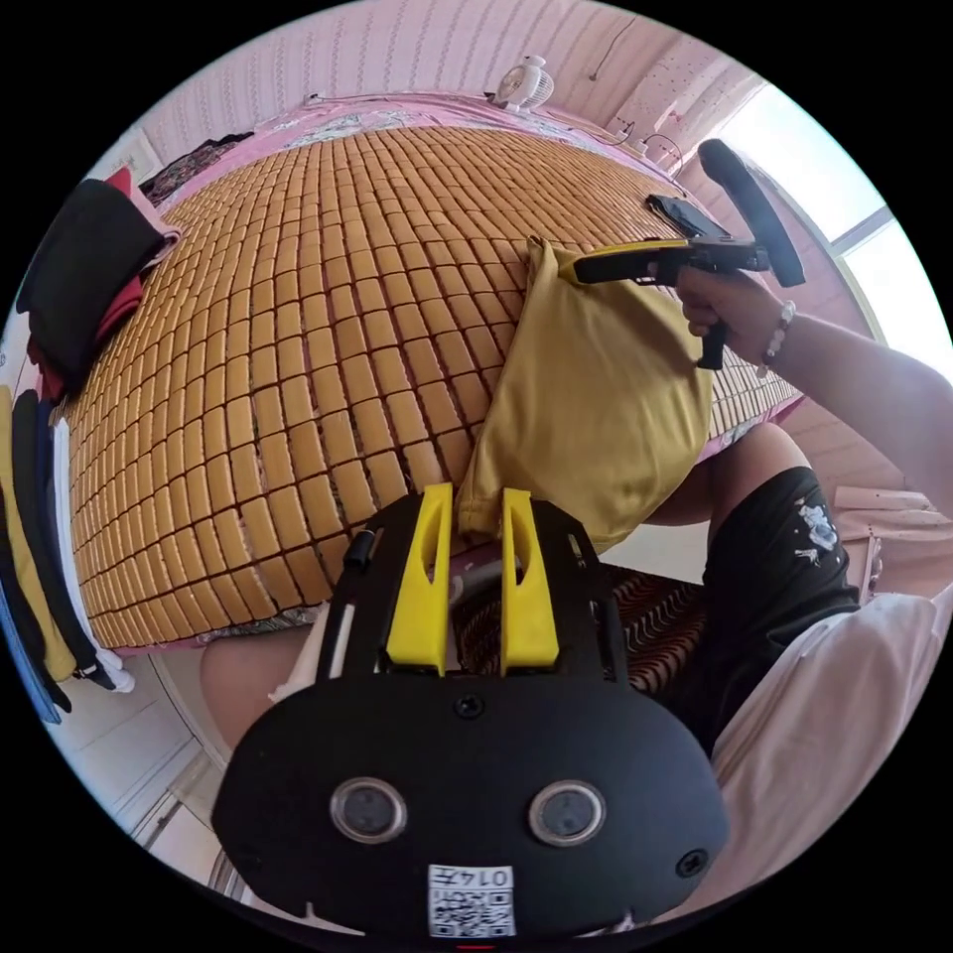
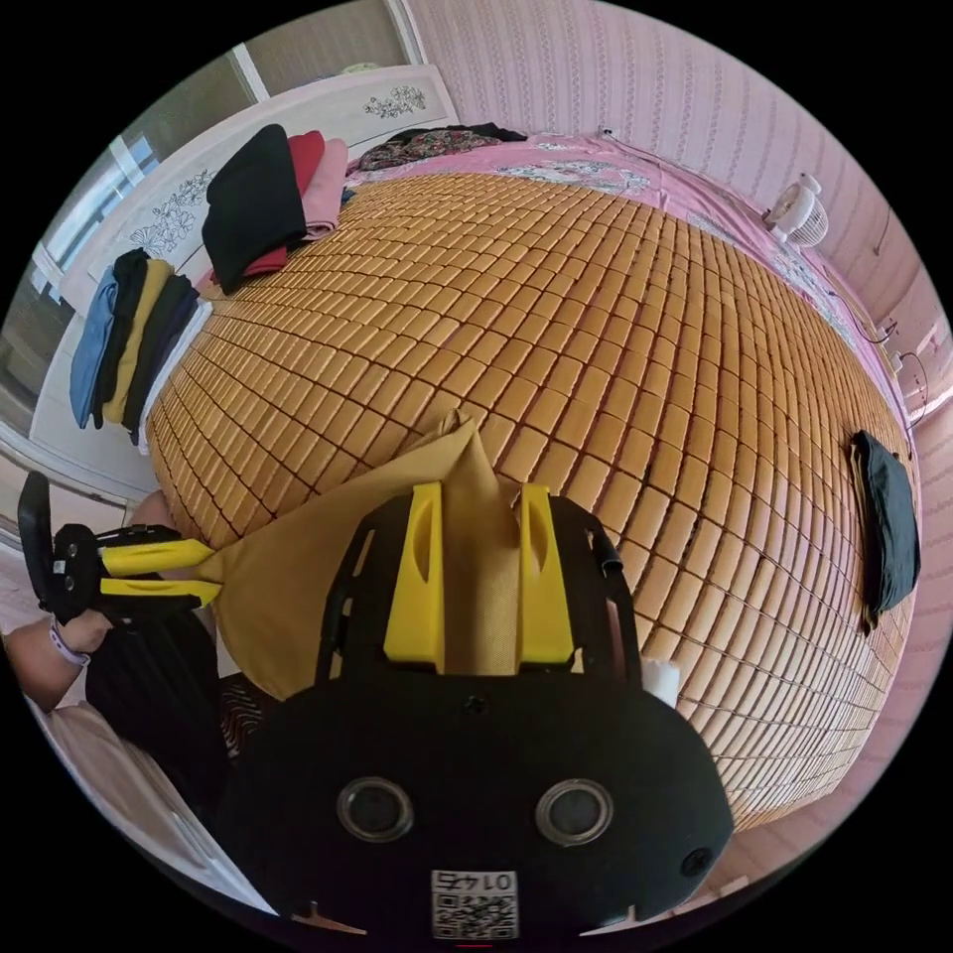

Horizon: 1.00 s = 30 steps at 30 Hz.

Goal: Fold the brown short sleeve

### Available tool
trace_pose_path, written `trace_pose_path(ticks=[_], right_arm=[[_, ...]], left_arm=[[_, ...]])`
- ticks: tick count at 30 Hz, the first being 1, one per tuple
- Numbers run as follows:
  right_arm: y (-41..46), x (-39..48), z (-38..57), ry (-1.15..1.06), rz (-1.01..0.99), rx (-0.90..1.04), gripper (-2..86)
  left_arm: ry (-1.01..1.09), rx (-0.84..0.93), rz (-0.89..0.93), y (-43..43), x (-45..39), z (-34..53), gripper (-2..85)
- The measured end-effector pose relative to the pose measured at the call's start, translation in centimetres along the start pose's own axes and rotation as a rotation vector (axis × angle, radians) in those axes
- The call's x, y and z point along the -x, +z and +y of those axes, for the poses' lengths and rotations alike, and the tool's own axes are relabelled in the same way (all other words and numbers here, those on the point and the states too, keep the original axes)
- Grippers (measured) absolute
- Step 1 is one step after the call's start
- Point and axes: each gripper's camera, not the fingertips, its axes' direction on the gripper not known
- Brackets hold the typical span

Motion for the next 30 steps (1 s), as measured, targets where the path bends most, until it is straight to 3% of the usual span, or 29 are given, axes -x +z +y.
trace_pose_path(ticks=[3,8,20,24,30], right_arm=[[-0.9,1.1,0.5,-0.072,-0.006,-0.002,4.7],[-4.1,0.1,1.9,-0.057,-0.079,-0.003,2.4],[-18.0,-4.2,10.1,0.013,-0.225,-0.375,1.5],[-20.3,-3.9,9.1,-0.033,-0.21,-0.413,1.5],[-24.2,-0.7,0.6,-0.3,-0.196,-0.499,1.7]], left_arm=[[0.058,0.009,-0.078,-0.2,-1.3,0.5,2.2],[0.123,0.029,-0.046,-1.1,-2.6,2.3,0.0],[0.269,-0.301,0.116,-11.0,-5.3,8.8,-0.5],[0.271,-0.375,0.116,-12.5,-5.1,9.9,-0.5],[0.195,-0.543,0.086,-15.2,-1.7,11.3,-0.4]])
